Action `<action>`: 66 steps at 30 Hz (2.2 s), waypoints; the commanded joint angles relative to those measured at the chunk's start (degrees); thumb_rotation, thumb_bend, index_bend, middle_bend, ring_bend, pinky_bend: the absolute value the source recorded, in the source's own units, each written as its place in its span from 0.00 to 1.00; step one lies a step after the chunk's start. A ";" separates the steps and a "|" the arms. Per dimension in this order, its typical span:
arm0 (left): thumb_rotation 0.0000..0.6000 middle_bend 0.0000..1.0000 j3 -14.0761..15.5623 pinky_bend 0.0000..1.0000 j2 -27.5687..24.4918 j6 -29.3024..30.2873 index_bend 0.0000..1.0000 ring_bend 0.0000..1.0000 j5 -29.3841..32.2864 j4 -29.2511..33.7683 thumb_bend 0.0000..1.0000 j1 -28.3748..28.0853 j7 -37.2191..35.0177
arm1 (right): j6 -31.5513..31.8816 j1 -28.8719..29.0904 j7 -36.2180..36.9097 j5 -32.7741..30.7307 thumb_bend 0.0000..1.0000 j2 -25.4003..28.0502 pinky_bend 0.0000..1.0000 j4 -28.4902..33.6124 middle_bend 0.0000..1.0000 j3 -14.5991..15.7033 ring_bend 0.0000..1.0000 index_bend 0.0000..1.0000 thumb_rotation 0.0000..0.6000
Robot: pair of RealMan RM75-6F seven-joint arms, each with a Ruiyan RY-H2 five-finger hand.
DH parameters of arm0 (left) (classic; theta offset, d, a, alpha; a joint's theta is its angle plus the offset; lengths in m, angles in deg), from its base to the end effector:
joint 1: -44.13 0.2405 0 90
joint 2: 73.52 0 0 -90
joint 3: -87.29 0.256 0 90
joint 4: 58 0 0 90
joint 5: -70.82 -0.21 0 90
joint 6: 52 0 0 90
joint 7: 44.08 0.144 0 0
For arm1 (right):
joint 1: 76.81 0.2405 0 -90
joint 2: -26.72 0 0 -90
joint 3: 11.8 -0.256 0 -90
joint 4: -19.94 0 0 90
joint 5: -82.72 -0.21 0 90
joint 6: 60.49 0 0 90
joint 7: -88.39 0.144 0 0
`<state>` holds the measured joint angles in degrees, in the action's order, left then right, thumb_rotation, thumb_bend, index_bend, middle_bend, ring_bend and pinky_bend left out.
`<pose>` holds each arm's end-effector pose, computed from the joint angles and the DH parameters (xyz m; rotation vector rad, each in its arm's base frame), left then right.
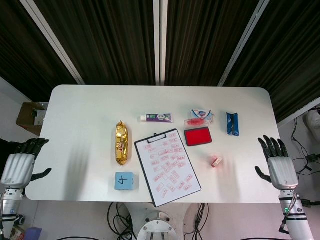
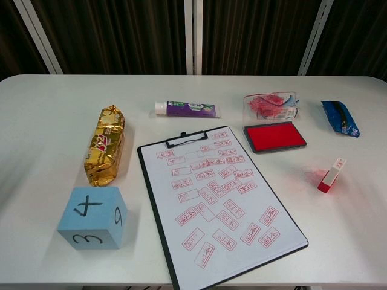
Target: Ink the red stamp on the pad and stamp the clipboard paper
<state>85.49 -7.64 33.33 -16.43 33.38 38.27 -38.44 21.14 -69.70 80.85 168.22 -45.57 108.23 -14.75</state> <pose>-0.3068 0.1825 0.1475 -1.4485 -0.8273 -0.8593 -0.3073 -0.1932 0.1115 1.4587 -0.8815 0.8516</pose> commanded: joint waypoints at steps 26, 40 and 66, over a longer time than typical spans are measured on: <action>1.00 0.19 -0.17 0.24 0.33 -0.76 0.20 0.16 0.14 -0.40 0.00 -0.52 -0.29 | -5.54 7.52 -17.30 13.39 0.18 4.10 0.78 -3.76 0.14 2.08 0.52 0.09 1.00; 1.00 0.19 0.11 0.24 0.02 -1.50 0.20 0.16 0.72 0.40 0.00 -0.62 0.93 | -16.85 14.62 -15.81 14.53 0.18 -2.48 0.78 -7.72 0.22 4.28 0.52 0.19 1.00; 1.00 0.19 0.27 0.24 1.05 -2.17 0.20 0.16 1.73 -2.13 0.00 -0.46 -1.05 | -15.79 18.52 -6.47 14.23 0.18 -13.83 0.78 -21.13 0.41 5.04 0.54 0.45 1.00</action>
<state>85.76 -6.60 31.15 -14.70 31.26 37.81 -39.50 5.31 -51.26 74.28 182.49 -59.30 87.20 -9.76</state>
